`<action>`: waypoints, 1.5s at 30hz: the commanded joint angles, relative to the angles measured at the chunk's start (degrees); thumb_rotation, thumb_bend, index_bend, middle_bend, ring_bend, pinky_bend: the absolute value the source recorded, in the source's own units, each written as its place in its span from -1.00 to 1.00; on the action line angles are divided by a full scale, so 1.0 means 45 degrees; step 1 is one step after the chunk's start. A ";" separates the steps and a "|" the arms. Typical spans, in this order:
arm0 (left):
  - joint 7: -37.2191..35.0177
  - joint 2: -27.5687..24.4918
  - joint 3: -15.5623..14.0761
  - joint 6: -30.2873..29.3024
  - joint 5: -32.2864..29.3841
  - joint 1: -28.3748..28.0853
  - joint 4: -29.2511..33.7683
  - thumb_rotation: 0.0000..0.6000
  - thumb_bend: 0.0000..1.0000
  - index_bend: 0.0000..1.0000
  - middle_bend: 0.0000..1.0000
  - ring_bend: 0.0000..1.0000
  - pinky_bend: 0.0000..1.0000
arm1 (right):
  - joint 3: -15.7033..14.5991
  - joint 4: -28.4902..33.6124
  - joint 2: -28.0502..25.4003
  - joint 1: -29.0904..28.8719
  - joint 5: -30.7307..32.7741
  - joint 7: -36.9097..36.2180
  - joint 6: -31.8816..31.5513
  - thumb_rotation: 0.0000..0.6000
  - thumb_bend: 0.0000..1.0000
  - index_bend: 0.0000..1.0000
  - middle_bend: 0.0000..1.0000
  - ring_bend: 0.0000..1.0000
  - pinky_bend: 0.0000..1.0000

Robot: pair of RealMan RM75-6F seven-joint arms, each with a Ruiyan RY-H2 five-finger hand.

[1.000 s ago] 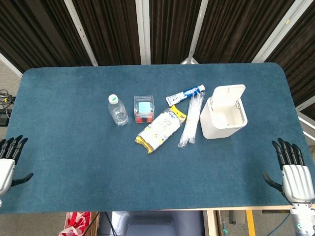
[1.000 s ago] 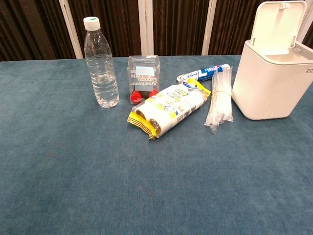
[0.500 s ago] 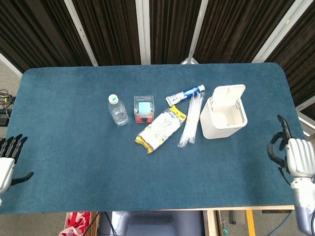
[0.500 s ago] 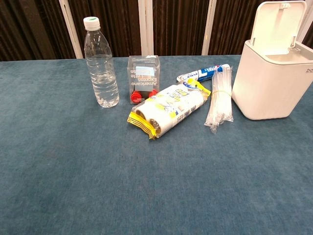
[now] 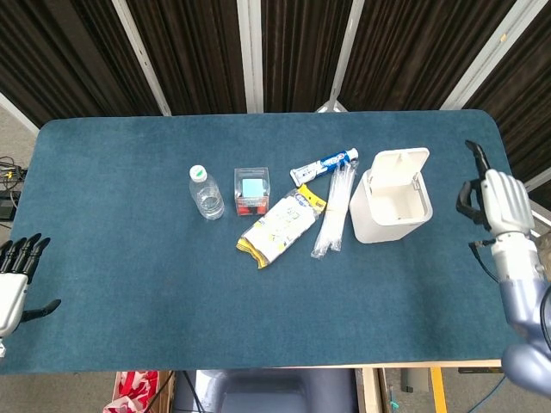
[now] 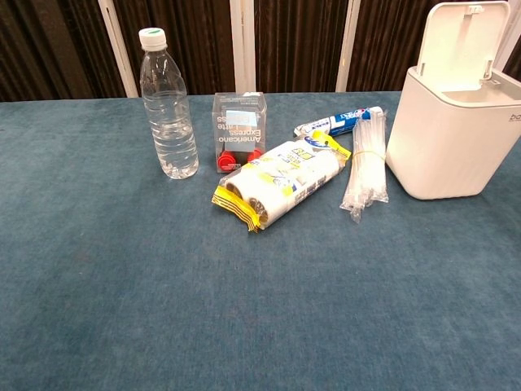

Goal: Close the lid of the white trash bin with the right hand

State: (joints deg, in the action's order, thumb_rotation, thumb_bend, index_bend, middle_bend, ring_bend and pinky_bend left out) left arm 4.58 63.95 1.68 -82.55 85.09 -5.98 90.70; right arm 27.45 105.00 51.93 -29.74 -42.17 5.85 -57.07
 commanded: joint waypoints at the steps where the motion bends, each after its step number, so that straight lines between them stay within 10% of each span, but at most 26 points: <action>1: -0.0038 -0.0016 0.0016 0.0013 -0.0033 -0.0006 0.0012 1.00 -1.00 -1.00 -1.00 -1.00 -1.00 | 0.0399 -0.0668 -0.0044 -0.1402 0.1993 0.0902 0.1154 1.00 0.67 -0.93 0.64 0.90 0.72; 17: -0.0384 -0.0089 0.0082 0.0196 -0.0234 -0.0070 -0.0036 1.00 -1.00 -1.00 -1.00 -1.00 -1.00 | -0.0386 -0.2457 0.1188 -0.4491 0.6188 0.3143 0.1812 1.00 0.68 -0.38 0.64 0.90 0.72; 45: -0.0580 -0.0150 0.0086 0.0271 -0.0382 -0.0061 -0.0079 1.00 -1.00 -1.00 -1.00 -1.00 -1.00 | -0.1209 -0.1824 0.1310 -0.5042 0.7185 0.3728 0.1075 1.00 0.69 -0.11 0.64 0.90 0.72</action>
State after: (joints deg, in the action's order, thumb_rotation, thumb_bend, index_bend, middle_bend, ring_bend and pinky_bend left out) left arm 1.96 63.29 2.08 -81.31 83.33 -6.26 90.31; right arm 22.14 95.53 58.59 -52.99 -9.38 23.03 -51.89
